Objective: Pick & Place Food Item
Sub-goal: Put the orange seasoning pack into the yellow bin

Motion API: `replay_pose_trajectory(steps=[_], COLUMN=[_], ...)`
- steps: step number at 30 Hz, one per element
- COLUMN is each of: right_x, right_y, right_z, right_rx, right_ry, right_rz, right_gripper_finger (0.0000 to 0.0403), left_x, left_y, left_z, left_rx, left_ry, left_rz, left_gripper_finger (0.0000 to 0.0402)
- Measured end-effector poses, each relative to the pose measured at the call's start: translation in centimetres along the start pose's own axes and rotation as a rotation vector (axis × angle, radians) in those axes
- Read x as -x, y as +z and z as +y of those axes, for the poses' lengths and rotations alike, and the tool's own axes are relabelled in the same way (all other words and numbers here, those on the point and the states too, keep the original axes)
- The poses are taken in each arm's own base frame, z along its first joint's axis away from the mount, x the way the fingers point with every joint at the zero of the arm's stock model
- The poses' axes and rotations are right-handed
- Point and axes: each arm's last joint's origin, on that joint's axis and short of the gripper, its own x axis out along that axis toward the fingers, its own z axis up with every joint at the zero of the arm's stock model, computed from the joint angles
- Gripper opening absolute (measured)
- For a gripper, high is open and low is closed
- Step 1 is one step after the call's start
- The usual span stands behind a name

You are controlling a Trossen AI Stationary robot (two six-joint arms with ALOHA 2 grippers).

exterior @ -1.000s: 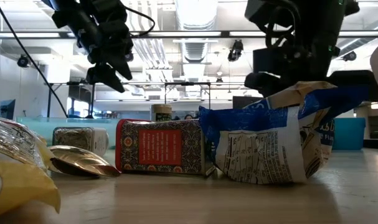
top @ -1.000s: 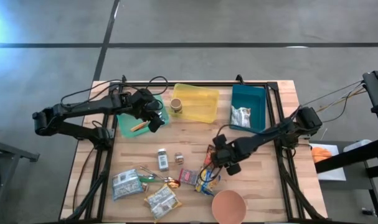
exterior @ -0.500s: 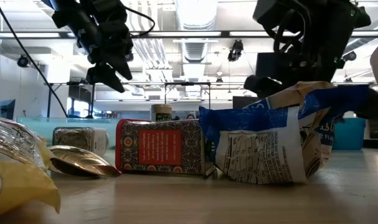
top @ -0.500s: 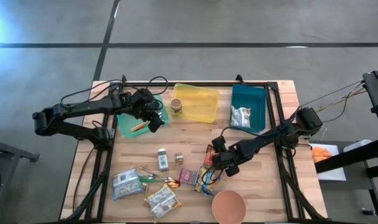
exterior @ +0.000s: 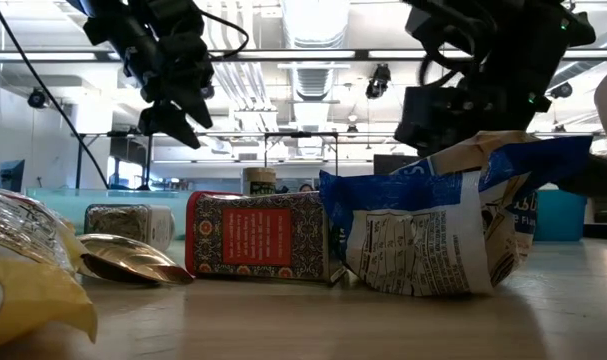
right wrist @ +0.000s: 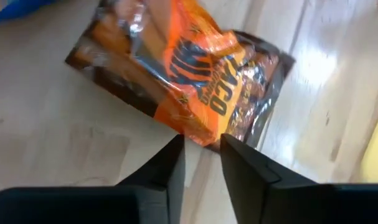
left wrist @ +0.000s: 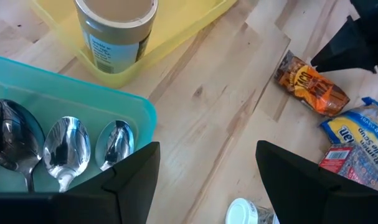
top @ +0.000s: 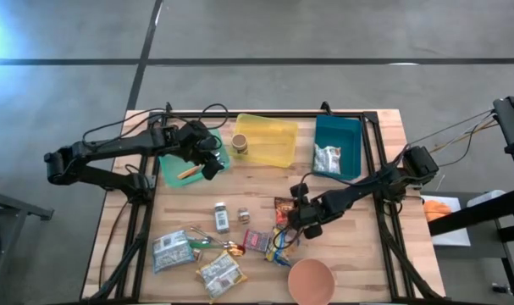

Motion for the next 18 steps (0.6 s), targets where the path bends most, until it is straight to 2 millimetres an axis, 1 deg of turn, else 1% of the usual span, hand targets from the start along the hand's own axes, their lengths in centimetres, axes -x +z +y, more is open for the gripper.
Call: replay_pose_trajectory(steps=[3,6,11,14,18], right_x=[0.1,0.6,1.8,2.3,2.8], right_y=[-0.2,-0.3,-0.2,-0.2,-0.4], right_z=[-0.3,-0.8,-1.6,-2.2,-2.4], right_rx=[-0.178,-0.378,-0.752,-0.921,-1.095], right_ry=[-0.002,-0.006,0.016,0.07,0.094], right_rz=[0.012,0.013,-0.016,-0.019,-0.031], right_gripper_finger=[0.0074,0.0062,0.0058,0.0067,0.011], left_x=[0.0,0.0,0.0,0.0,0.0], left_y=[0.1,0.0,0.1,0.1,0.1], left_z=[0.0,0.0,0.0,0.0,-0.1], left_rx=[0.017,0.016,-0.004,-0.013,-0.033], left_ry=[-0.002,-0.002,-0.003,-0.004,-0.004], left_rz=[-0.005,-0.005,-0.009,-0.01,-0.007], left_gripper_finger=[0.0271,0.0271,0.0271,0.0271,0.0271])
